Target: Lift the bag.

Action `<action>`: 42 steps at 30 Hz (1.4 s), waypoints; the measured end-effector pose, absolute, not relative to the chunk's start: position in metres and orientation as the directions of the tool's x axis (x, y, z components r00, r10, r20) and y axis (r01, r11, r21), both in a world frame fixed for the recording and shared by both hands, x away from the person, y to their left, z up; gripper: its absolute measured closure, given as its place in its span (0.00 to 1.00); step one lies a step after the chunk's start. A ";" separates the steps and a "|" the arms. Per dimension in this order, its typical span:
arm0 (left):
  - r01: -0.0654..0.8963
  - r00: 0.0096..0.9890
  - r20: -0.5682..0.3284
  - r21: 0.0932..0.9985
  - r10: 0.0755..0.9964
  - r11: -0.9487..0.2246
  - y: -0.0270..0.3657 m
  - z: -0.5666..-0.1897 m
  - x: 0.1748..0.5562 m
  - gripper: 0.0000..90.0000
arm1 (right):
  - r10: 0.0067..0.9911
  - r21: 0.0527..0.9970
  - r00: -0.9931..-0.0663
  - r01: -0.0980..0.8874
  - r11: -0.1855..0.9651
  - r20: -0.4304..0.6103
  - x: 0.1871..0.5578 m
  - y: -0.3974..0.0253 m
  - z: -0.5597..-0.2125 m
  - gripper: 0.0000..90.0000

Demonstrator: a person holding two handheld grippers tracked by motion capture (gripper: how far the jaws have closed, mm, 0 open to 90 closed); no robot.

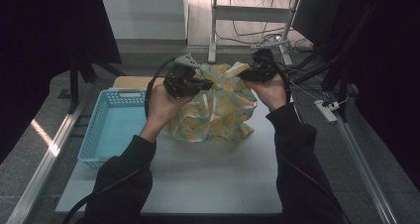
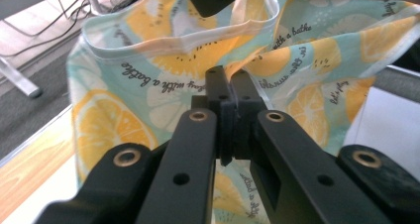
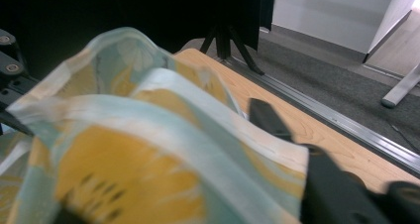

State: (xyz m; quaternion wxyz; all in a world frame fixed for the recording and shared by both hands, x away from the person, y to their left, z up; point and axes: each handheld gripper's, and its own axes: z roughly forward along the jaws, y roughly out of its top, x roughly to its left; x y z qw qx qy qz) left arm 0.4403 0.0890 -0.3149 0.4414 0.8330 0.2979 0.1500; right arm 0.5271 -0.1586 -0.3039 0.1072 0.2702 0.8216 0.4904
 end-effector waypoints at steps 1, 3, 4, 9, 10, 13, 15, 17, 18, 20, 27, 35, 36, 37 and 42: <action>0.369 0.777 -0.016 0.822 0.629 -0.434 0.089 -0.317 0.441 1.00 | 0.553 0.862 -0.829 0.341 0.375 0.087 0.527 -0.158 -0.306 0.68; 0.371 0.776 -0.014 0.819 0.631 -0.438 0.089 -0.320 0.443 0.99 | 0.558 0.864 -0.826 0.341 0.371 0.086 0.527 -0.160 -0.310 0.59; 0.374 0.776 -0.017 0.817 0.630 -0.438 0.089 -0.321 0.444 0.98 | 0.561 0.864 -0.823 0.346 0.367 0.091 0.528 -0.160 -0.312 0.54; 0.396 0.774 -0.051 0.817 0.631 -0.420 0.091 -0.328 0.446 0.73 | 0.576 0.864 -0.811 0.361 0.352 0.104 0.528 -0.167 -0.321 0.39; 0.396 0.773 -0.052 0.818 0.632 -0.417 0.092 -0.328 0.446 0.66 | 0.583 0.865 -0.806 0.361 0.350 0.101 0.528 -0.170 -0.322 0.36; 0.401 0.775 -0.069 0.822 0.628 -0.405 0.096 -0.332 0.446 0.51 | 0.592 0.871 -0.799 0.360 0.334 0.104 0.526 -0.176 -0.324 0.28; 0.411 0.770 -0.082 0.822 0.633 -0.393 0.100 -0.335 0.445 0.43 | 0.599 0.874 -0.795 0.353 0.333 0.094 0.524 -0.179 -0.325 0.27; 0.420 0.770 -0.113 0.831 0.627 -0.366 0.106 -0.336 0.443 0.35 | 0.599 0.875 -0.795 0.353 0.332 0.093 0.521 -0.183 -0.325 0.24; 0.427 0.769 -0.130 0.833 0.625 -0.353 0.109 -0.336 0.443 0.32 | 0.604 0.874 -0.792 0.353 0.333 0.090 0.520 -0.185 -0.325 0.24; 0.436 0.769 -0.160 0.839 0.619 -0.325 0.116 -0.336 0.440 0.27 | 0.603 0.874 -0.793 0.351 0.336 0.087 0.517 -0.188 -0.325 0.22; 0.450 0.762 -0.177 0.837 0.623 -0.311 0.132 -0.337 0.430 0.20 | 0.604 0.869 -0.793 0.356 0.344 0.086 0.509 -0.196 -0.328 0.20; 0.449 0.763 -0.168 0.832 0.625 -0.324 0.144 -0.354 0.411 0.09 | 0.575 0.864 -0.814 0.348 0.364 0.086 0.492 -0.200 -0.337 0.17; 0.451 0.762 -0.170 0.831 0.624 -0.325 0.146 -0.357 0.408 0.07 | 0.570 0.862 -0.817 0.350 0.368 0.089 0.490 -0.201 -0.339 0.16; 0.452 0.761 -0.170 0.831 0.626 -0.324 0.148 -0.358 0.406 0.07 | 0.567 0.855 -0.819 0.357 0.377 0.092 0.487 -0.203 -0.341 0.16; 0.449 0.759 -0.165 0.833 0.630 -0.323 0.155 -0.365 0.396 0.06 | 0.563 0.843 -0.820 0.375 0.385 0.107 0.475 -0.213 -0.352 0.16</action>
